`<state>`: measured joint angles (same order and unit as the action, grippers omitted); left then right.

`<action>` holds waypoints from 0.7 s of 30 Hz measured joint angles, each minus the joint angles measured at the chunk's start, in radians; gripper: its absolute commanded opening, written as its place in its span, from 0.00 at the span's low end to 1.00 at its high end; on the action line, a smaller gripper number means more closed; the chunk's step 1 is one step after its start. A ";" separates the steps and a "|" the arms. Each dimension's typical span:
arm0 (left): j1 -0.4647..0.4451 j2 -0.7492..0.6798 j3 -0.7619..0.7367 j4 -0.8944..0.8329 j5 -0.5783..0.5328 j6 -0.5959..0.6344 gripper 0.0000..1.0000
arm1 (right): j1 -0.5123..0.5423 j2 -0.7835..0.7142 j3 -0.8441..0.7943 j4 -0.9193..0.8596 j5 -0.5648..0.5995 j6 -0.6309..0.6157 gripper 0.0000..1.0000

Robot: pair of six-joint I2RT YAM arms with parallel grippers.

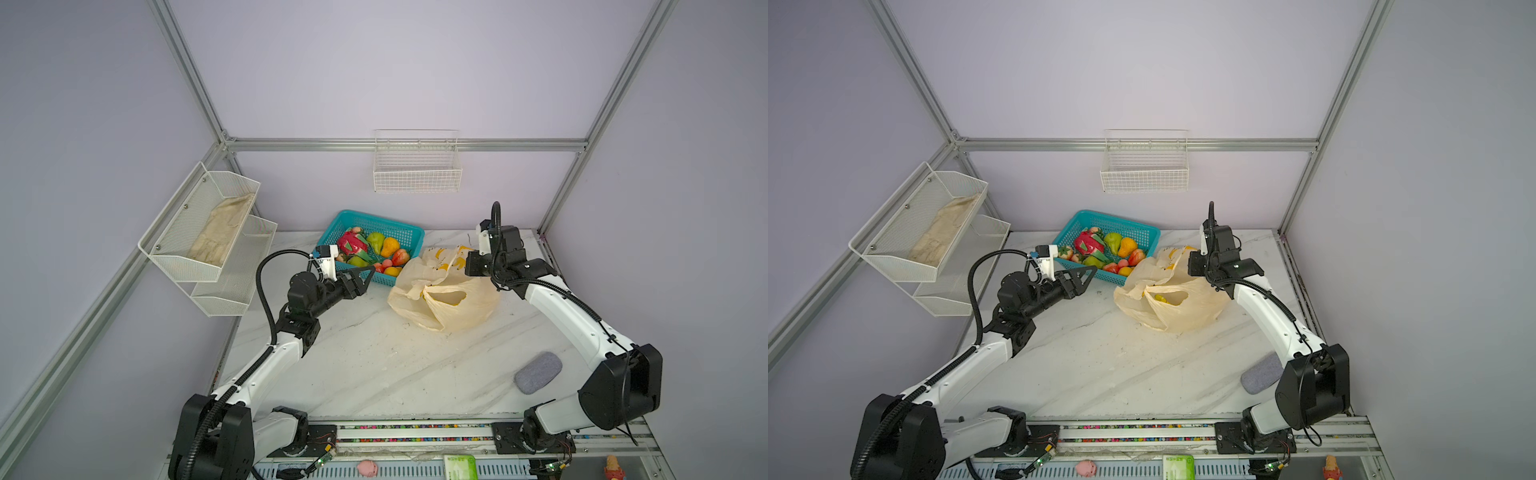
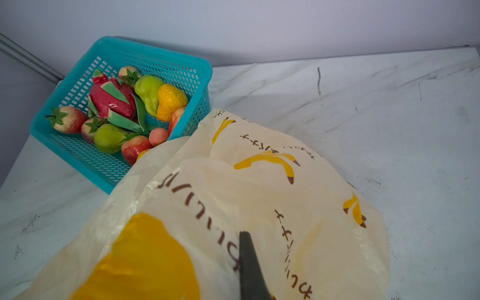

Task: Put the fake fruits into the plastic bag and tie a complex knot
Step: 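Release the bag and move the left gripper over the teal basket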

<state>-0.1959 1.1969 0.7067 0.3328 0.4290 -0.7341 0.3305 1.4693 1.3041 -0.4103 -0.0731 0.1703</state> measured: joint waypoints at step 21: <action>0.119 0.742 0.907 -0.703 -0.448 0.435 0.62 | -0.001 0.014 -0.042 0.116 -0.116 -0.006 0.00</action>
<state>-0.0765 1.9392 1.6138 -0.3706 -0.0193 -0.2993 0.3298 1.4830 1.2621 -0.2947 -0.1890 0.1638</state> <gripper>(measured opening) 0.656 0.050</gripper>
